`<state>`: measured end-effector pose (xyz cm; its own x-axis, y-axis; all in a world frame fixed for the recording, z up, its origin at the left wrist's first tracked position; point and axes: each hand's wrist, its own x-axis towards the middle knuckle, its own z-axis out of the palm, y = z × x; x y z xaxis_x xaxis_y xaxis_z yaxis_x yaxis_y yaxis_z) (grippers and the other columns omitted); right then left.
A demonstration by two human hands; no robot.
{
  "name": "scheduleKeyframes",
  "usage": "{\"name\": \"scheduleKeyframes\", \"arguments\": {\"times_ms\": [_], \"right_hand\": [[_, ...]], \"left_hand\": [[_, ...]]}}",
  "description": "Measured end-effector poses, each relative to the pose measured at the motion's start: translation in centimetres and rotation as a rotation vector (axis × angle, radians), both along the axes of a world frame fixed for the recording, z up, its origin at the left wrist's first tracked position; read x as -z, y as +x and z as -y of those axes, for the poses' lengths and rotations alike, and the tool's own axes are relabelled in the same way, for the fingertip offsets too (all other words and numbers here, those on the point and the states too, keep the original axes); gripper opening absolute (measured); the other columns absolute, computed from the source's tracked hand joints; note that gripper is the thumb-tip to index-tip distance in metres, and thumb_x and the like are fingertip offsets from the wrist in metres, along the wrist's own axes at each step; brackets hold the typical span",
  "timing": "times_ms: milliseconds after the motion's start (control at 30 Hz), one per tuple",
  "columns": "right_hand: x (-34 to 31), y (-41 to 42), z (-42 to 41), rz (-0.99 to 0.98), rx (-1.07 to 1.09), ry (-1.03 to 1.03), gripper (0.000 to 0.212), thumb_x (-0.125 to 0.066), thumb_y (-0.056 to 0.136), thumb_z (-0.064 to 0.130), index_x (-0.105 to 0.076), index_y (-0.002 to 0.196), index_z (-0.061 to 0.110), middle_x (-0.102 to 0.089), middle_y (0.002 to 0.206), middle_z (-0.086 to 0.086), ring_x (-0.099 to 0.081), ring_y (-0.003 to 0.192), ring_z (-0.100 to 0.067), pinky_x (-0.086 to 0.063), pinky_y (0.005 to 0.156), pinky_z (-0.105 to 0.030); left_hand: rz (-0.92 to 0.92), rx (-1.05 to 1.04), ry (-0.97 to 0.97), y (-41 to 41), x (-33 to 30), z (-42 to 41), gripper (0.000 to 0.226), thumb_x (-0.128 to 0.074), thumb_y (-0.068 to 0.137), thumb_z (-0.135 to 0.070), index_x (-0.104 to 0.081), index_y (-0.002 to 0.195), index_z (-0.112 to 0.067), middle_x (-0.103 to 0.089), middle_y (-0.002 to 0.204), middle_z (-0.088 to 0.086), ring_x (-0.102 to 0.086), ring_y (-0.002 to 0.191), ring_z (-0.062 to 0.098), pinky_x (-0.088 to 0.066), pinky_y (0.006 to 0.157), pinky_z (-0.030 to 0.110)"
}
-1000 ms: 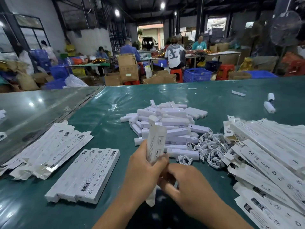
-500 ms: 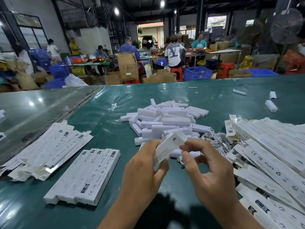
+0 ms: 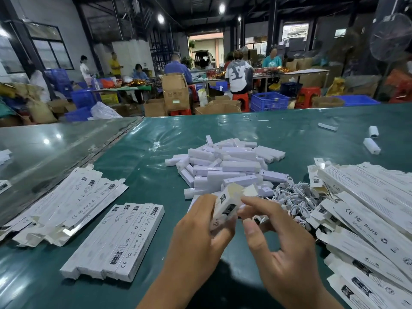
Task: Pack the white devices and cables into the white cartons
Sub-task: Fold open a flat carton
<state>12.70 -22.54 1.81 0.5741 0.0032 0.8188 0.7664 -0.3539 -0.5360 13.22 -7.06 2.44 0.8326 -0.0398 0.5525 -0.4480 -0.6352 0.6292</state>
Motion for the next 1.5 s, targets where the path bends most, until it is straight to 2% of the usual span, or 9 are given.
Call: {"name": "scheduleKeyframes", "arguments": {"times_ms": [167, 500, 800, 967, 1100, 1200, 1267, 1367, 1500], "right_hand": [[0.0, 0.2, -0.1, 0.024, 0.064, -0.083, 0.033, -0.055, 0.094, 0.025, -0.066, 0.124, 0.015, -0.066, 0.108, 0.006, -0.062, 0.102, -0.006, -0.043, 0.083, -0.005], [-0.2, 0.2, 0.1, -0.237, 0.028, 0.087, 0.029, -0.057, 0.095, 0.035, -0.067, 0.120, 0.026, -0.066, 0.105, 0.014, -0.064, 0.096, -0.012, -0.050, 0.071, -0.016], [0.0, 1.1, 0.1, -0.437, -0.061, 0.365, 0.013, -0.069, 0.088, 0.038, -0.075, 0.083, 0.028, -0.063, 0.073, 0.010, -0.055, 0.062, -0.006, -0.041, 0.057, -0.012], [0.6, 2.1, 0.3, -0.694, -0.144, 0.670, 0.058, -0.084, 0.057, 0.045, -0.068, 0.109, 0.026, -0.069, 0.092, 0.005, -0.062, 0.072, -0.008, -0.049, 0.065, -0.022], [0.3, 1.8, 0.4, -0.758, -0.220, 0.379, 0.018, -0.067, 0.094, 0.036, -0.078, 0.108, 0.037, -0.078, 0.101, 0.009, -0.074, 0.090, -0.006, -0.059, 0.088, -0.032], [0.2, 0.8, 0.1, -0.600, -0.141, 0.107, 0.024, -0.052, 0.092, 0.064, -0.065, 0.112, 0.059, -0.076, 0.091, 0.021, -0.070, 0.075, 0.005, -0.053, 0.068, -0.010], [0.1, 0.6, 0.1, -0.584, -0.113, 0.036, 0.021, -0.045, 0.093, 0.070, -0.057, 0.111, 0.069, -0.077, 0.093, -0.003, -0.065, 0.063, -0.002, -0.052, 0.062, -0.021], [0.1, 0.9, 0.3, -0.611, -0.112, 0.073, 0.025, -0.047, 0.089, 0.064, -0.058, 0.108, 0.075, -0.062, 0.114, -0.024, -0.064, 0.104, -0.039, -0.053, 0.086, -0.059], [0.0, 1.4, 0.3, -0.585, -0.159, 0.210, 0.024, -0.052, 0.092, 0.050, -0.069, 0.096, 0.066, -0.078, 0.085, 0.004, -0.072, 0.079, -0.010, -0.055, 0.071, -0.019]], "left_hand": [[0.029, -0.052, 0.007, -0.2, -0.3, 0.1, 0.055, -0.052, 0.080, -0.069, -0.060, 0.101, -0.019, -0.064, 0.069, -0.003, -0.060, 0.063, 0.026, -0.050, 0.058, 0.044], [0.247, -0.200, 0.318, 0.2, 0.4, 0.4, 0.030, -0.083, 0.082, -0.032, -0.059, 0.088, -0.017, -0.061, 0.066, -0.006, -0.056, 0.054, 0.020, -0.036, 0.044, 0.024], [0.306, -0.179, 0.389, 0.4, 1.4, 0.4, 0.024, -0.061, 0.091, -0.047, -0.057, 0.096, -0.024, -0.064, 0.074, -0.009, -0.058, 0.056, 0.015, -0.042, 0.044, 0.026], [0.334, -0.176, 0.424, 0.6, 1.7, 0.5, 0.026, -0.058, 0.092, -0.050, -0.058, 0.093, -0.024, -0.059, 0.069, -0.010, -0.051, 0.053, 0.015, -0.034, 0.045, 0.022], [0.293, -0.184, 0.467, 0.7, 1.7, 0.2, 0.023, -0.057, 0.090, -0.048, -0.058, 0.094, -0.026, -0.062, 0.069, -0.009, -0.055, 0.053, 0.017, -0.038, 0.044, 0.026], [0.237, -0.189, 0.448, 0.6, 1.6, -0.2, 0.019, -0.058, 0.090, -0.046, -0.059, 0.098, -0.029, -0.065, 0.072, -0.008, -0.060, 0.057, 0.019, -0.043, 0.044, 0.028], [0.235, -0.184, 0.464, 0.6, 1.6, -0.4, 0.018, -0.068, 0.088, -0.041, -0.061, 0.099, -0.029, -0.067, 0.074, -0.008, -0.062, 0.058, 0.018, -0.047, 0.044, 0.030], [0.245, -0.185, 0.491, 0.6, 1.6, -0.2, 0.020, -0.075, 0.086, -0.038, -0.062, 0.095, -0.025, -0.066, 0.072, -0.009, -0.059, 0.055, 0.016, -0.044, 0.043, 0.028], [0.252, -0.202, 0.506, 0.6, 1.4, 0.0, 0.020, -0.058, 0.089, -0.044, -0.063, 0.092, -0.024, -0.064, 0.070, -0.009, -0.057, 0.052, 0.016, -0.042, 0.042, 0.028]]}}
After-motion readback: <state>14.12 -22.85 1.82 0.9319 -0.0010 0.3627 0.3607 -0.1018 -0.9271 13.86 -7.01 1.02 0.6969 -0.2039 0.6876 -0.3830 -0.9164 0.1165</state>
